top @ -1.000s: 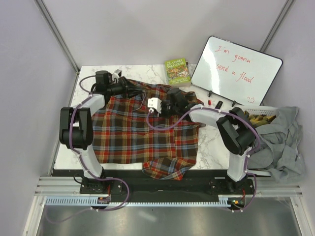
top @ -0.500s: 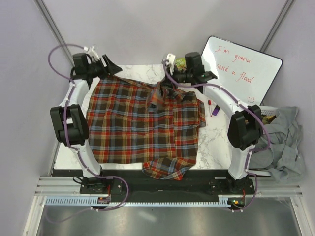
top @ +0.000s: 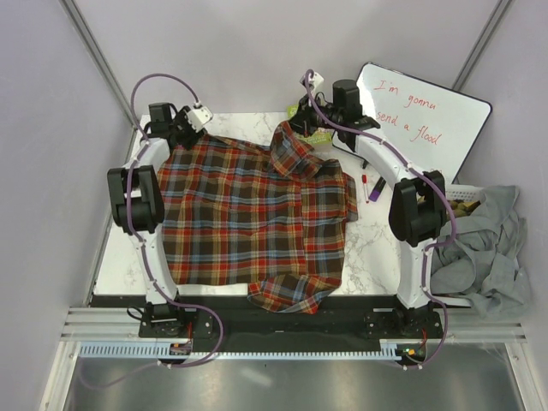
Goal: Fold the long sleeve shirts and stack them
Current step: Fold the shirt
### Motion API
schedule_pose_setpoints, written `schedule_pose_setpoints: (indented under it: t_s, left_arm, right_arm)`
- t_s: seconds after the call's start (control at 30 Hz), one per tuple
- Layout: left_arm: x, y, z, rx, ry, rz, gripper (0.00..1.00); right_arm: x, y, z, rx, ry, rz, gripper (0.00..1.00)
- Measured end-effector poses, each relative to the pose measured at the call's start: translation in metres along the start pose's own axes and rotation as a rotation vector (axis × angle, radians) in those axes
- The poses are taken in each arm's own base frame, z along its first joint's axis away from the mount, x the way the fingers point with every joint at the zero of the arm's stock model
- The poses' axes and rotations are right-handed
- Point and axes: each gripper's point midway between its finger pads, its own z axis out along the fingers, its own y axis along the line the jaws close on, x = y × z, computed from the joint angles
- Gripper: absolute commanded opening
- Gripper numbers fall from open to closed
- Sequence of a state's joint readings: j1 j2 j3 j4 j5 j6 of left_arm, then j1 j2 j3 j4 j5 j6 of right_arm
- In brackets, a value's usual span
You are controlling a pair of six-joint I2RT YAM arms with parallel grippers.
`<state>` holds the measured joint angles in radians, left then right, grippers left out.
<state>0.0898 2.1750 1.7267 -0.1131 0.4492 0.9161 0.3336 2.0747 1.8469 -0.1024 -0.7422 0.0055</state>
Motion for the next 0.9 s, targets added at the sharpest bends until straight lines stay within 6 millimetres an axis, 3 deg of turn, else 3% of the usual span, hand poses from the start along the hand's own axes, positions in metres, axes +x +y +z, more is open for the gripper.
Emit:
schedule_pose_setpoints:
  t_s: [0.13,0.3,0.37,0.5,0.9]
  left_arm:
    - [0.029,-0.01,0.02,0.043,0.029,0.136,0.66]
    - [0.028,0.003,0.036,0.035,0.001,0.274,0.64]
    - [0.023,0.013,0.042,0.017,-0.016,0.322,0.56]
    - [0.024,0.018,0.05,0.005,-0.029,0.383,0.54]
    - [0.038,0.007,0.075,0.046,-0.057,0.464,0.55]
  right_arm:
    - [-0.024,-0.001,-0.001,0.018,-0.05,0.001,0.0]
    - [-0.055,0.001,-0.005,0.025,-0.112,-0.022,0.0]
    - [-0.062,0.001,-0.006,0.03,-0.127,-0.026,0.0]
    - [-0.065,0.001,-0.006,0.033,-0.135,-0.021,0.0]
    - [-0.069,-0.003,-0.01,0.04,-0.144,-0.018,0.0]
